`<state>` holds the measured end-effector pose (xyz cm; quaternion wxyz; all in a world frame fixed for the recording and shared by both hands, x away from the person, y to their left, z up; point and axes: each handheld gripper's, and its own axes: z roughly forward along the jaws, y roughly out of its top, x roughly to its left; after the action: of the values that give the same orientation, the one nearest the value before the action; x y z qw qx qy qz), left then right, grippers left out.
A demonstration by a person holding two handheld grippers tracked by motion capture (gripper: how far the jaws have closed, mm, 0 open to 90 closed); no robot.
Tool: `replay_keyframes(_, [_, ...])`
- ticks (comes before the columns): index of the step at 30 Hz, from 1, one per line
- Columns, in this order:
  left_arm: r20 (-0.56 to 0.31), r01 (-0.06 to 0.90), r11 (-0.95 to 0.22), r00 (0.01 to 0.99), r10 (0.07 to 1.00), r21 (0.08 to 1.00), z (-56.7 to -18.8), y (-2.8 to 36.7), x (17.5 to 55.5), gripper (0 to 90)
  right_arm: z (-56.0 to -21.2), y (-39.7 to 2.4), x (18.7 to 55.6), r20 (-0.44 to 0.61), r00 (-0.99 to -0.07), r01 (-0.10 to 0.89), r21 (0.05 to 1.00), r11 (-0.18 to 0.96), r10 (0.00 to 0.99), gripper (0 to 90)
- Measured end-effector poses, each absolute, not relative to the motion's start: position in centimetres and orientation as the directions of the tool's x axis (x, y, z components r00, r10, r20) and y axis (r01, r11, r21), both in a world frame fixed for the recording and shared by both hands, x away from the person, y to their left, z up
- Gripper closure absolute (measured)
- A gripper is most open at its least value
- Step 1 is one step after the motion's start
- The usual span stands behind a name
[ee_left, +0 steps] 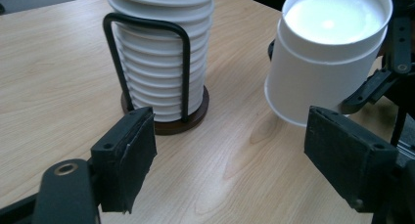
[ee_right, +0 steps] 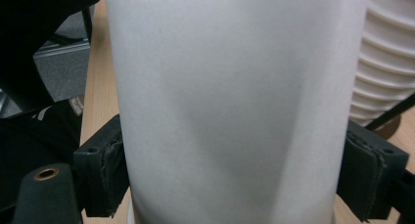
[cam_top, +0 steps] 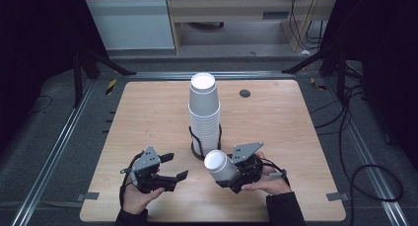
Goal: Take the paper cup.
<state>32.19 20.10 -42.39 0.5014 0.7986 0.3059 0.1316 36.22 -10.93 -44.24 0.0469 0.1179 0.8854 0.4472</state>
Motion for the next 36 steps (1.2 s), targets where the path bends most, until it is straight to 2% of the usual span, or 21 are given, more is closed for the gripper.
replay_keyframes(13, [-0.092, 0.342, -0.338, 0.81, 0.58, 0.877, -42.1, 18.6, 32.0, 13.8, -44.7, -10.1, 36.5, 0.018, -0.973, 0.156, 0.791, 0.592, 0.231, 15.0])
replay_keyframes(36, [-0.122, 0.319, -0.372, 0.877, 0.466, 0.871, -41.9, 16.3, 32.3, 13.0, -45.1, -9.8, 36.3, 0.023, -0.984, 0.129, 0.769, 0.626, 0.175, 15.0])
